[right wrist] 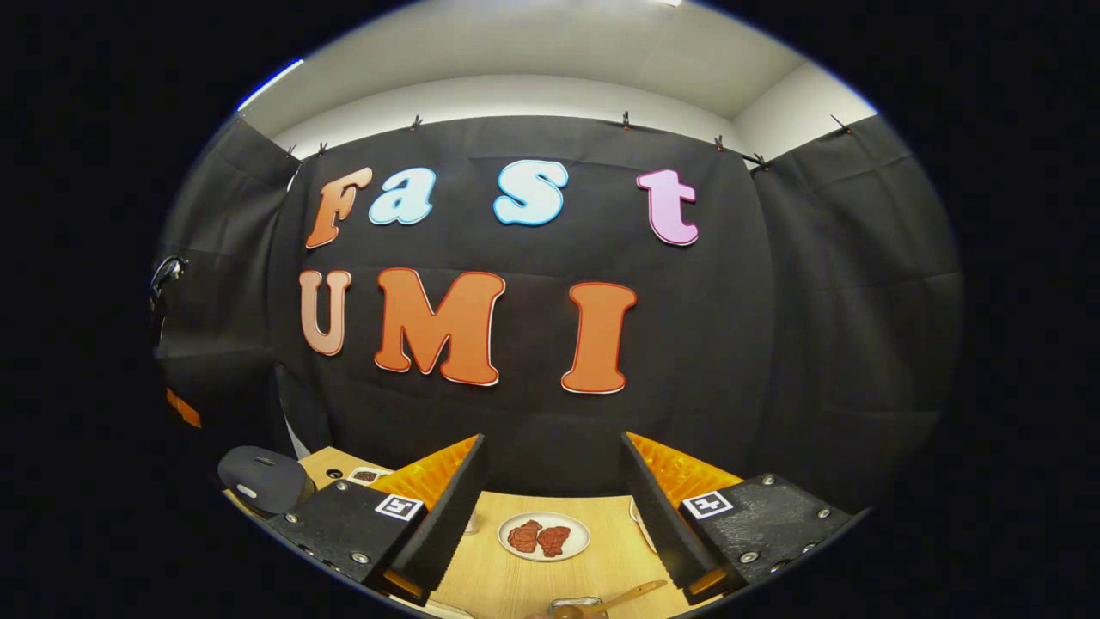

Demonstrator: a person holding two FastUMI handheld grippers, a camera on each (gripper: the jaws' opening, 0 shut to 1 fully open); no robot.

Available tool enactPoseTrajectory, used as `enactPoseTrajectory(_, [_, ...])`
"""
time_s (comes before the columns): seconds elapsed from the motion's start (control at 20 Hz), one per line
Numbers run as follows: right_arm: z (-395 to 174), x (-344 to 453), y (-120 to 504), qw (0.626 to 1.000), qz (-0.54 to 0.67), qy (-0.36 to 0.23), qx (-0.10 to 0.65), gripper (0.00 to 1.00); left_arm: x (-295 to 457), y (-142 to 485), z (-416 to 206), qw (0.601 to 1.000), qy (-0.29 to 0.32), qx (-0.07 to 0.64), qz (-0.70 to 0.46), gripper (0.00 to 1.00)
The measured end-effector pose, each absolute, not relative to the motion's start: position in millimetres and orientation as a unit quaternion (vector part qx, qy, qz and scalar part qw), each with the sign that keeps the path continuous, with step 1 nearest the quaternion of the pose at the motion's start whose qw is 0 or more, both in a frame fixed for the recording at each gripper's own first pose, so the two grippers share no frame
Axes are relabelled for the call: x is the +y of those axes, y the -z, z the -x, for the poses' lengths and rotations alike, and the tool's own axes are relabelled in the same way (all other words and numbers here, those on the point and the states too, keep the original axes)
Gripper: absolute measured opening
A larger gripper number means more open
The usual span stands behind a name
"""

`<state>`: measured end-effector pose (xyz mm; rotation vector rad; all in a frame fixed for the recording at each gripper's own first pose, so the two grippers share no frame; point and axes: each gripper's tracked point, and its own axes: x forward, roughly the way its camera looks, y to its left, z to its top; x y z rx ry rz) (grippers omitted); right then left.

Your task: Close the left gripper, press the button to open the rice cooker; take a wooden spoon from the chopstick holder with the right hand, scoop a spoonful of rice and pour it into the rice cooker, then put the wooden spoon back into the chopstick holder.

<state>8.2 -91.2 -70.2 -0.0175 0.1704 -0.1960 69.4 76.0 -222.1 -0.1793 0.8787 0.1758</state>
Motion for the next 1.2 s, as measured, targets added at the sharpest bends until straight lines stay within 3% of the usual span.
enactPoseTrajectory(0.45, [11, -131, 103, 0.981, 0.014, 0.149, 0.124, 0.96, 66, 299, -64, 0.799, -0.056, 0.570, 0.184, 0.07])
enactPoseTrajectory(0.9, [28, -158, 135, 0.968, 0.004, 0.189, 0.167, 0.94, 57, 368, -42, 0.734, -0.067, 0.646, 0.201, 0.07])
enactPoseTrajectory(1.05, [32, -162, 144, 0.965, 0.004, 0.193, 0.177, 0.94, 60, 366, -42, 0.735, -0.071, 0.644, 0.199, 0.06])
enactPoseTrajectory(1.2, [33, -163, 151, 0.963, -0.003, 0.194, 0.185, 0.94, 61, 369, -45, 0.763, -0.070, 0.622, 0.162, 0.06])
